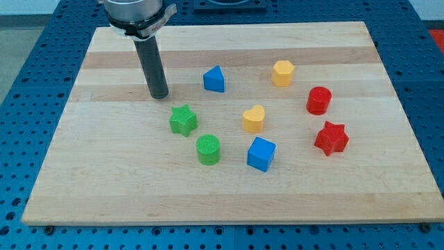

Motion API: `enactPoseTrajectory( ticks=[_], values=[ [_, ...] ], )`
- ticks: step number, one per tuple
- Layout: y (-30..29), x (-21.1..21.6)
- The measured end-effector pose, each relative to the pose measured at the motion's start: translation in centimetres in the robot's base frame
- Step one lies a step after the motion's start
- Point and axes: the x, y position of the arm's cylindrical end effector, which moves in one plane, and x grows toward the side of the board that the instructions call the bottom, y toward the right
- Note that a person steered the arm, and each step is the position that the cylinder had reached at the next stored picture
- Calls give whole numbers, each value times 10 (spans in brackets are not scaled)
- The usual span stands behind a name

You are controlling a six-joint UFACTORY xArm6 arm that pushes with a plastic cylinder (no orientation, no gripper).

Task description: Move the green star towards the bottom left

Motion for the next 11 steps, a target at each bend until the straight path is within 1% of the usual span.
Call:
enactPoseTrajectory(
  ticks=[2, 4, 5, 6, 7, 9, 10, 11],
  values=[
    [2, -5],
    [80, 9],
    [81, 26],
    [86, 57],
    [86, 57],
    [0, 57],
    [4, 57],
    [75, 61]
  ],
)
